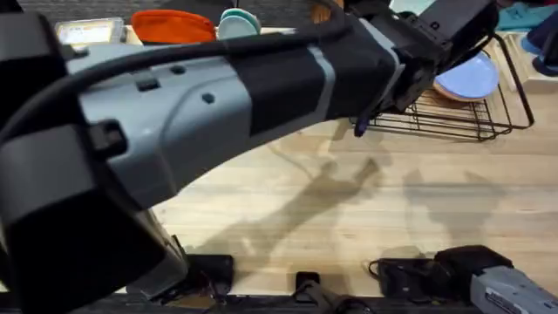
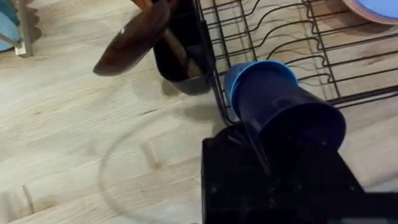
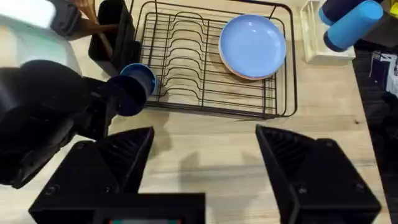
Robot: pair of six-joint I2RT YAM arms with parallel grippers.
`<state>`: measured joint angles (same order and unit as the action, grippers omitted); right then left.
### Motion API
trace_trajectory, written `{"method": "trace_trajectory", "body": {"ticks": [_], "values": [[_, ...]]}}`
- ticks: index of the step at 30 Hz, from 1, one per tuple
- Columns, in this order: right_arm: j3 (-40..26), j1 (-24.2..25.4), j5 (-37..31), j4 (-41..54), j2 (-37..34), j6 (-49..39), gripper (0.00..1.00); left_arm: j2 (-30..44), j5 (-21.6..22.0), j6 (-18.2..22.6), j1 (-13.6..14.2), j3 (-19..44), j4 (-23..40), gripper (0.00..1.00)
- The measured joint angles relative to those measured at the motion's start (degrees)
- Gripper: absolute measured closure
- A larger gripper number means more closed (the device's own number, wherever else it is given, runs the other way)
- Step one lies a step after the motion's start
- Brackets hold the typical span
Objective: Pick up the cup on the table and put them onto the rack.
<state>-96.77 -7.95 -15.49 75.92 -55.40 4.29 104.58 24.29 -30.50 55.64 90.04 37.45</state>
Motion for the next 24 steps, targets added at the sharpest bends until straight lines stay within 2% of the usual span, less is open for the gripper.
{"method": "trace_trajectory", "body": {"ticks": [2, 11, 24], "values": [[0.00, 0.00, 0.00, 0.00, 0.00, 0.00, 0.007, 0.25, 0.14, 0.00, 0.00, 0.00, -0.02, 0.939], [0.00, 0.00, 0.00, 0.00, 0.00, 0.00, 0.007, 0.43, 0.15, -0.14, 0.04, 0.00, 0.22, 0.711], [0.00, -0.02, -0.15, 0.00, 0.00, 0.00, 0.007, 0.41, 0.13, -0.15, 0.04, 0.02, 0.35, 0.616]]}}
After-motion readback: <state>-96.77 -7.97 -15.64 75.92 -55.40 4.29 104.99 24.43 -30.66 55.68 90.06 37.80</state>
